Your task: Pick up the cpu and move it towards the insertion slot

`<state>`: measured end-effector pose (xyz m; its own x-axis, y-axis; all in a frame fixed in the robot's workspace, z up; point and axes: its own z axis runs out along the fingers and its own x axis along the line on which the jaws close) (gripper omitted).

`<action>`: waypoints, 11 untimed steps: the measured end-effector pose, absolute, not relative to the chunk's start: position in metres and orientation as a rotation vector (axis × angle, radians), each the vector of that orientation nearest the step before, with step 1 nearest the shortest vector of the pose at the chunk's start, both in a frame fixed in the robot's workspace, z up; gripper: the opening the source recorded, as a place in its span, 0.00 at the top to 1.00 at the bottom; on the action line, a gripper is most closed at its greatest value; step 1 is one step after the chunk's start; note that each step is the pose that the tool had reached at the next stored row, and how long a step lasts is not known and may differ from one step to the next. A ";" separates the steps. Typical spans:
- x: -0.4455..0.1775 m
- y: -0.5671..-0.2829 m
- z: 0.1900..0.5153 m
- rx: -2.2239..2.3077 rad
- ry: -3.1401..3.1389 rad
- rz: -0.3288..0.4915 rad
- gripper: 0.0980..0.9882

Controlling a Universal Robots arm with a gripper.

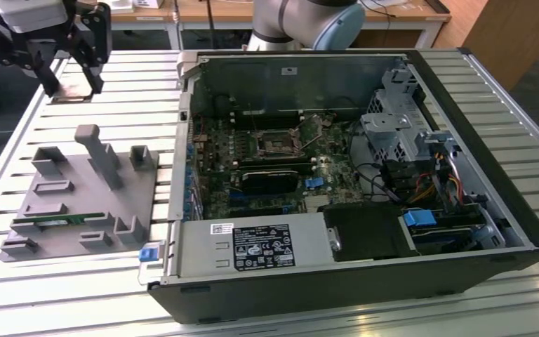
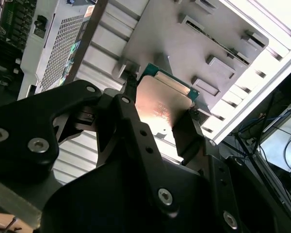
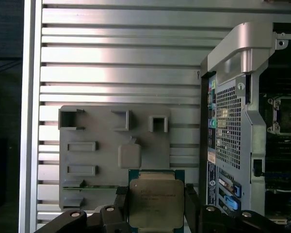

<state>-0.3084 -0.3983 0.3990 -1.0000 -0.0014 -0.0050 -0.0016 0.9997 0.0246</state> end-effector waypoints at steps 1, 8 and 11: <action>-0.307 -0.398 0.399 -0.002 3.136 0.038 0.50; -0.295 -0.398 0.399 -0.002 3.136 0.039 0.50; -0.290 -0.398 0.399 -0.002 3.136 0.039 0.50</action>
